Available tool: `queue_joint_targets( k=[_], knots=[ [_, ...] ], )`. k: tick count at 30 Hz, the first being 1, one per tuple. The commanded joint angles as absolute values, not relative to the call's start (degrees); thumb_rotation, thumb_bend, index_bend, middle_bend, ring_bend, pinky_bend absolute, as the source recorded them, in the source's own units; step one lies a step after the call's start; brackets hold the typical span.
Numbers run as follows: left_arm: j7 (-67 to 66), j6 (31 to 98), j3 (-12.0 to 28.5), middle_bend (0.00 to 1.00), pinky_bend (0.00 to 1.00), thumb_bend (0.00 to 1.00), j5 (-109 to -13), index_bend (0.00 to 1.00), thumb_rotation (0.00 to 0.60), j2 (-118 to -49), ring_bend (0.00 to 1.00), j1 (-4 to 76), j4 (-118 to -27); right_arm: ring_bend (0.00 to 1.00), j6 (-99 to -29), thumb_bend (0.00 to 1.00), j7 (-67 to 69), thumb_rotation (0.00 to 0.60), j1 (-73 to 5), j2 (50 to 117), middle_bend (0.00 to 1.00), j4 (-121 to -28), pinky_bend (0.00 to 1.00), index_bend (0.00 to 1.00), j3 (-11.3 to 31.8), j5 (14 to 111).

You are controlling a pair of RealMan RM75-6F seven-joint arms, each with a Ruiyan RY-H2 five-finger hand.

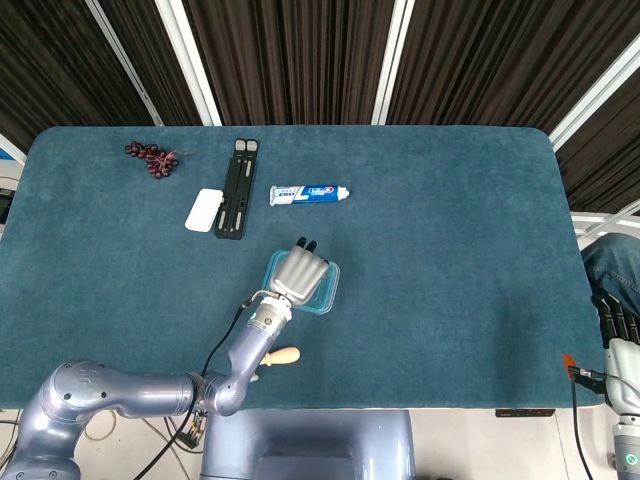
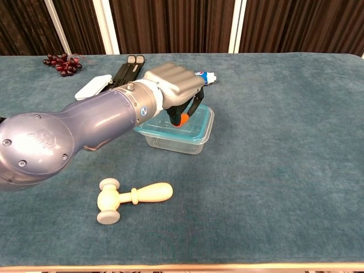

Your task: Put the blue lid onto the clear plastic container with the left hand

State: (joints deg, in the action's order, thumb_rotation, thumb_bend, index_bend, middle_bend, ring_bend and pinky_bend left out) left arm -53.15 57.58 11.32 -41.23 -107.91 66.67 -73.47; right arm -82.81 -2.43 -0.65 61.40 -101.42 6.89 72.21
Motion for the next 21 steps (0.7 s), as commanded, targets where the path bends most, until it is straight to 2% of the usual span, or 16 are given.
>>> queue_joint_targets(
  k=[1, 21],
  knots=[
    [-53.12, 57.74, 11.52, 0.53, 0.24, 0.53, -41.53, 0.65, 0.6, -108.13, 0.23, 66.66, -73.24, 0.0, -82.79, 0.35, -2.43, 0.6, -0.67, 61.4, 0.0, -101.42, 0.0, 0.0, 6.92, 72.2],
    [-53.42, 56.62, 12.04, 0.53, 0.24, 0.53, -42.75, 0.65, 0.6, -109.46, 0.23, 67.09, -71.48, 0.0, -82.66, 0.35, -2.52, 0.6, -0.67, 61.31, 0.0, -101.59, 0.0, 0.0, 6.93, 71.92]
  ],
)
